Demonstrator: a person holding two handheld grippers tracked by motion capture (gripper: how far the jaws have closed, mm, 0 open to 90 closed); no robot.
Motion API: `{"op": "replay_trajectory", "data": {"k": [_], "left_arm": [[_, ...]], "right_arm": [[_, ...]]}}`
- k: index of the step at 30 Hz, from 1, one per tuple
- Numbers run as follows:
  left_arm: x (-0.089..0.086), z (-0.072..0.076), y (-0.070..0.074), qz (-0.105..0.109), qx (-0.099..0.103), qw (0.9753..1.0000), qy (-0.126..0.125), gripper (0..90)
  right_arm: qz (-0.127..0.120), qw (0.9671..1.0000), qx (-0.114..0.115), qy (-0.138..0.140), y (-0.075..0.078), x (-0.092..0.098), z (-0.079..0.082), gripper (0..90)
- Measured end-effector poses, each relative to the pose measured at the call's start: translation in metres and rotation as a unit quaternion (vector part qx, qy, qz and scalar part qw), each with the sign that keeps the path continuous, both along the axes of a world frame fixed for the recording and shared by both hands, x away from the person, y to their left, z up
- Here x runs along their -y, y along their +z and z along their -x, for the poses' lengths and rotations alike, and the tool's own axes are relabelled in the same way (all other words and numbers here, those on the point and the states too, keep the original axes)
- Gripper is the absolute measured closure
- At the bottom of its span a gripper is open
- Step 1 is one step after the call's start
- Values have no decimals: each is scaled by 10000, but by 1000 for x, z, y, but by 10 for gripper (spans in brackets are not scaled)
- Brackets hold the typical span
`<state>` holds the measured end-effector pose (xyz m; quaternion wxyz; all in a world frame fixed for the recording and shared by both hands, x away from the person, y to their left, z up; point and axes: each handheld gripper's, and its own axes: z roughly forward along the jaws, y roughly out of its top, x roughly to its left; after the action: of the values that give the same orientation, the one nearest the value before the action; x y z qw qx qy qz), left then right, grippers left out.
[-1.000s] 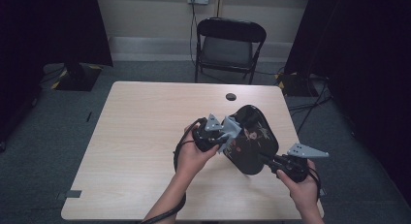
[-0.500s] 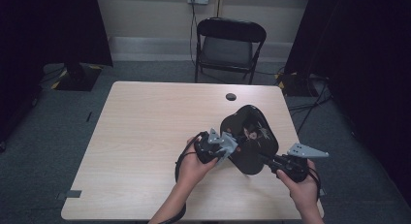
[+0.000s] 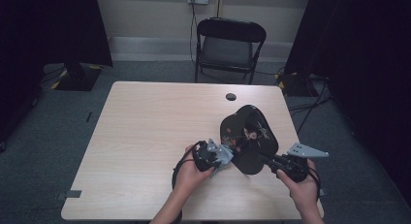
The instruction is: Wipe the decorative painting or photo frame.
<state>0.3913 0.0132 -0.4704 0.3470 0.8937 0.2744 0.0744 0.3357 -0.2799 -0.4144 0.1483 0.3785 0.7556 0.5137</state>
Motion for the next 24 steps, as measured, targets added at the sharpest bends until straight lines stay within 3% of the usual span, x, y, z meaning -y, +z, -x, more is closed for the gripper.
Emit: {"op": "replay_trajectory", "data": {"k": [4, 8, 16, 24], "left_arm": [[-3, 0, 2, -52, -51, 10000, -9, 781], [-10, -2, 16, 102, 83, 9999, 73, 781], [-22, -6, 67, 511, 545, 9969, 233, 781], [-21, -10, 122, 842, 1064, 9904, 265, 781]], "right_arm": [[0, 10000, -5, -4, 0, 0, 0, 789], [-9, 10000, -1, -9, 0, 0, 0, 789], [-5, 10000, 0, -4, 0, -1, -1, 789], [-20, 10000, 4, -3, 0, -1, -1, 789]]}}
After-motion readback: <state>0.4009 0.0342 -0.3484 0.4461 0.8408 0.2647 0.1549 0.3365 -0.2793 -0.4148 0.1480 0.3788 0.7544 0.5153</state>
